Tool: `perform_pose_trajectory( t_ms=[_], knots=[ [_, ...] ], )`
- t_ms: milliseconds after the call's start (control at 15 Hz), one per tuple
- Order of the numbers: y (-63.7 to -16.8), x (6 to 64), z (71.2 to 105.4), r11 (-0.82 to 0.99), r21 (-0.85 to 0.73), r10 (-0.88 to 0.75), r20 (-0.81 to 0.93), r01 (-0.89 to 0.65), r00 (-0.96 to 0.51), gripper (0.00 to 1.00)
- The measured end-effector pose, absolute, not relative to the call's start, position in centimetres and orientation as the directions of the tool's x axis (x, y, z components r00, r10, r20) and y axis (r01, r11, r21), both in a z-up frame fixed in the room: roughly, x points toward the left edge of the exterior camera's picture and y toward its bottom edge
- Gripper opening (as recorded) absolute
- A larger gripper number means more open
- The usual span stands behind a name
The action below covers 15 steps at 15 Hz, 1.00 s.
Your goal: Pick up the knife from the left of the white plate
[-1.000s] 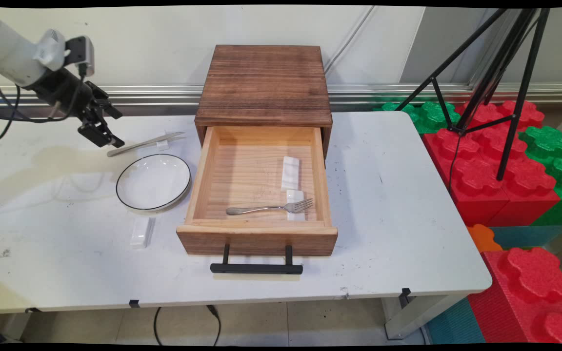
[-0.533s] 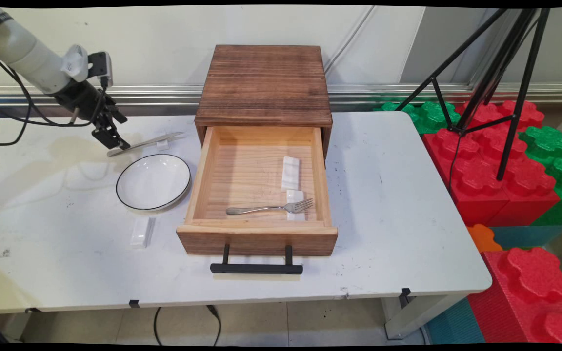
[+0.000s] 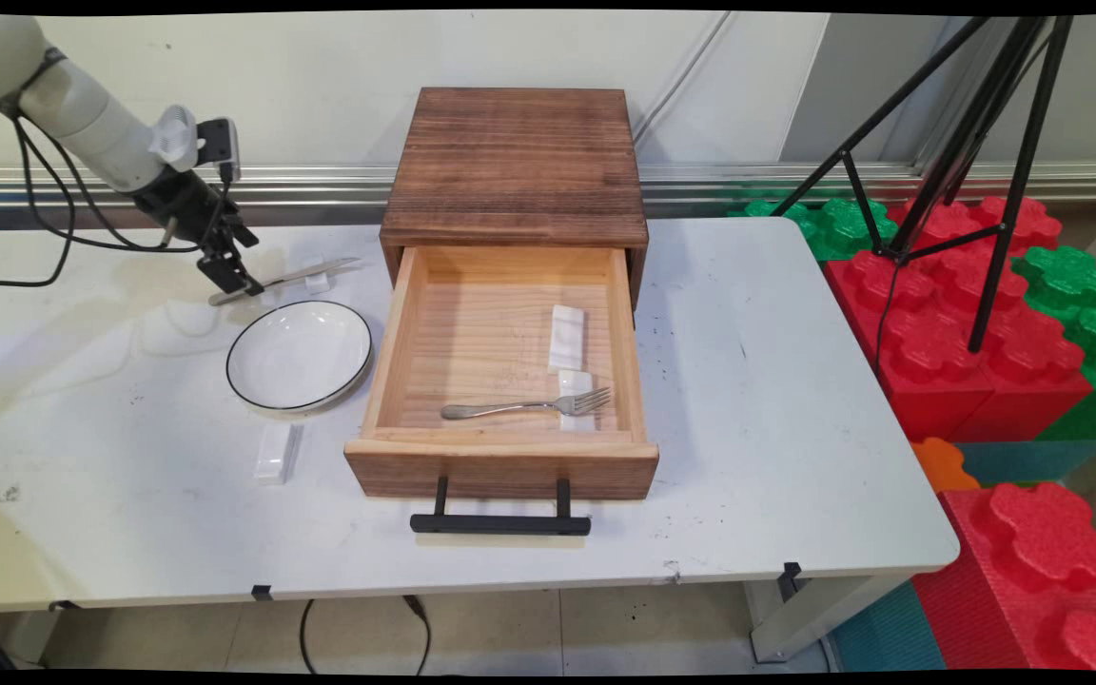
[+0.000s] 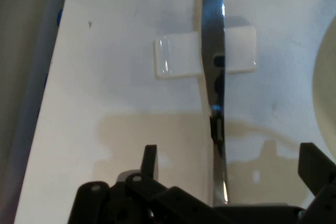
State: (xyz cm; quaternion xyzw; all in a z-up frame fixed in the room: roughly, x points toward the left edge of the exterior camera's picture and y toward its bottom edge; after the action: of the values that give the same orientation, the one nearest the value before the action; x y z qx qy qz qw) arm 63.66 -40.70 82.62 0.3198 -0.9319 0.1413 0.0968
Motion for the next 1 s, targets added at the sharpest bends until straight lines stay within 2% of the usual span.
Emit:
perform_pose_trajectory(
  t_ms=[800, 867, 1000],
  knots=[
    [-43.4, 63.6, 80.0, 0.768, -0.171, -0.558, 0.296, -0.618, -0.775, 1.0],
    [-43.5, 63.7, 79.9, 0.768, -0.168, -0.559, 0.297, -0.618, -0.774, 0.0],
    [-43.4, 63.8, 79.9, 0.766, -0.164, -0.562, 0.297, -0.621, -0.772, 0.0]
  ],
)
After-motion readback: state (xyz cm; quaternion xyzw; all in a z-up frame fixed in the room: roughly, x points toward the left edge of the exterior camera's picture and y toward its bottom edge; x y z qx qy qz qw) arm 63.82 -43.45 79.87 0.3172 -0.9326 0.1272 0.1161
